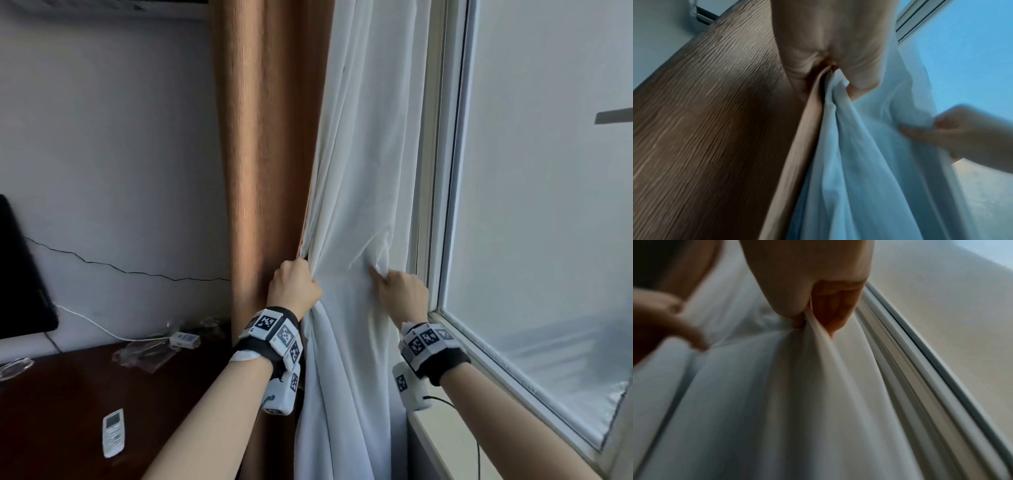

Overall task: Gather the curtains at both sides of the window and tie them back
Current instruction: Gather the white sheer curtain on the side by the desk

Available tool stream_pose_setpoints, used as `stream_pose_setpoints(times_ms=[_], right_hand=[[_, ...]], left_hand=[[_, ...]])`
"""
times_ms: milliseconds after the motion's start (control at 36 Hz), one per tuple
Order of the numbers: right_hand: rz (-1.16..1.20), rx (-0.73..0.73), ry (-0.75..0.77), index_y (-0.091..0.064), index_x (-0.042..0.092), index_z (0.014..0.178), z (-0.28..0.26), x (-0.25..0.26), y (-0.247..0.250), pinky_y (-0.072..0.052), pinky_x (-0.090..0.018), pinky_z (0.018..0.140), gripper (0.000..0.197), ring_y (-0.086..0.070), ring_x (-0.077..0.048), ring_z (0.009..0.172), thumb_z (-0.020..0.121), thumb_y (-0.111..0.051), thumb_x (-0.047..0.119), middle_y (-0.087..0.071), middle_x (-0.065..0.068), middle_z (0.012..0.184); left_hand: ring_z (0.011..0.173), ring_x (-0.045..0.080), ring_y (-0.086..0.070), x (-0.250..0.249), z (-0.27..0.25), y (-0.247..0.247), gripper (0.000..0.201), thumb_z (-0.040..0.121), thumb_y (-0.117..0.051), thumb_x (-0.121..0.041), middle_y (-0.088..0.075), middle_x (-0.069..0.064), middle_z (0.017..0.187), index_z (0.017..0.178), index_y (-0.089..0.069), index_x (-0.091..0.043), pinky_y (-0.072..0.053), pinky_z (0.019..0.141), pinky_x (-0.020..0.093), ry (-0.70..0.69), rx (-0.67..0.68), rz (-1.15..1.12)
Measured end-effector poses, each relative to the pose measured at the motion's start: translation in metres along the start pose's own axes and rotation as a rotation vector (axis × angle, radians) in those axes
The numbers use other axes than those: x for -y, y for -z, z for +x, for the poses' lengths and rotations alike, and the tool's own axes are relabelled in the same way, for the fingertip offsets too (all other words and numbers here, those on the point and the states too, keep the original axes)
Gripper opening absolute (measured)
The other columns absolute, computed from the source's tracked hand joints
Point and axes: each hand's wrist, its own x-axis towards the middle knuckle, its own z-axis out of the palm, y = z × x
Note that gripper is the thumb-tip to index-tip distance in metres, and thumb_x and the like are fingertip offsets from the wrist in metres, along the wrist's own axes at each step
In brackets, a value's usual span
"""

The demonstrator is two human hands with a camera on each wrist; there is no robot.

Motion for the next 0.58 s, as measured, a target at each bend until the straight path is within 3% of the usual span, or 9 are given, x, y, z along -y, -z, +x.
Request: stream_pose_setpoints(times_ms=[56, 111, 167, 222, 278, 389, 444, 528, 583], right_hand=[[-0.202, -0.035, 0.143, -0.023, 0.018, 0.050, -0.010, 0.004, 0.007, -0.022, -0.025, 0.044, 0.053, -0.038, -0.023, 0.041, 0.095, -0.048, 0.030, -0.031, 0.003, 0.044], [-0.237, -0.062, 0.258, -0.017, 0.020, 0.051, -0.022, 0.014, 0.017, -0.009, -0.020, 0.042, 0.049, -0.019, -0.013, 0.032, 0.085, -0.052, 0.023, -0.018, 0.009, 0.040], [-0.241, -0.099, 0.349, -0.020, 0.020, 0.052, -0.032, 0.025, 0.023, -0.002, -0.018, 0.044, 0.054, -0.013, -0.015, 0.031, 0.077, -0.067, 0.023, -0.015, 0.010, 0.040], [-0.229, -0.086, 0.413, -0.023, 0.019, 0.055, -0.041, 0.039, 0.029, -0.005, -0.020, 0.042, 0.054, -0.017, -0.019, 0.033, 0.078, -0.072, 0.027, -0.019, 0.009, 0.042], [-0.164, -0.016, 0.477, -0.027, 0.018, 0.061, -0.045, 0.051, 0.025, -0.014, -0.025, 0.041, 0.044, -0.025, -0.019, 0.037, 0.087, -0.061, 0.028, -0.027, 0.008, 0.047], [-0.006, 0.131, 0.486, -0.033, 0.017, 0.080, -0.041, 0.064, 0.002, -0.027, -0.031, 0.055, 0.020, -0.040, -0.023, 0.054, 0.095, -0.046, 0.021, -0.043, 0.000, 0.064], [0.032, 0.170, 0.458, -0.040, 0.015, 0.092, -0.038, 0.066, -0.008, -0.029, -0.031, 0.056, 0.005, -0.051, -0.029, 0.060, 0.094, -0.044, 0.017, -0.055, -0.007, 0.071], [0.049, 0.204, 0.484, -0.041, 0.006, 0.124, -0.037, 0.070, -0.012, -0.033, -0.032, 0.055, 0.034, -0.057, -0.031, 0.063, 0.090, -0.041, 0.008, -0.061, -0.013, 0.076], [0.054, 0.223, 0.546, -0.047, 0.003, 0.114, -0.040, 0.075, -0.010, -0.032, -0.031, 0.056, 0.028, -0.057, -0.030, 0.063, 0.086, -0.041, 0.002, -0.060, -0.015, 0.077]], left_hand=[[0.102, 0.043, -0.057, 0.002, 0.001, -0.002, 0.021, 0.085, -0.049, -0.012, -0.059, 0.023, 0.109, 0.100, -0.059, 0.000, -0.051, 0.080, 0.043, 0.019, -0.027, 0.025], [0.102, 0.042, -0.057, 0.005, 0.003, -0.003, 0.020, 0.086, -0.051, -0.013, -0.059, 0.023, 0.109, 0.099, -0.059, 0.001, -0.050, 0.079, 0.042, 0.037, -0.046, 0.022], [0.099, 0.041, -0.059, 0.006, 0.006, -0.003, 0.018, 0.086, -0.053, -0.014, -0.061, 0.022, 0.106, 0.096, -0.058, 0.000, -0.052, 0.077, 0.041, 0.048, -0.056, -0.004], [0.094, 0.040, -0.060, 0.004, 0.008, -0.002, 0.013, 0.084, -0.054, -0.013, -0.062, 0.020, 0.102, 0.090, -0.058, -0.002, -0.052, 0.074, 0.040, 0.057, -0.042, -0.041], [0.092, 0.038, -0.061, 0.000, 0.009, -0.001, 0.012, 0.082, -0.056, -0.011, -0.062, 0.018, 0.099, 0.089, -0.059, -0.002, -0.051, 0.070, 0.036, 0.073, -0.010, -0.100], [0.088, 0.030, -0.064, -0.003, 0.008, -0.001, 0.017, 0.078, -0.059, -0.018, -0.066, 0.011, 0.090, 0.088, -0.067, -0.006, -0.053, 0.072, 0.031, 0.052, 0.063, -0.335], [0.092, 0.025, -0.064, -0.004, 0.005, -0.001, 0.023, 0.081, -0.056, -0.031, -0.067, 0.006, 0.090, 0.087, -0.068, -0.012, -0.052, 0.077, 0.031, 0.047, 0.123, -0.450], [0.099, 0.018, -0.062, -0.007, 0.004, 0.003, 0.061, 0.080, -0.049, -0.064, -0.068, 0.000, 0.099, 0.104, -0.068, -0.012, -0.048, 0.092, 0.034, 0.085, 0.205, -0.542], [0.099, 0.015, -0.063, -0.007, 0.006, 0.002, 0.075, 0.067, -0.056, -0.078, -0.069, -0.003, 0.102, 0.108, -0.068, -0.016, -0.049, 0.094, 0.034, 0.106, 0.168, -0.494]])
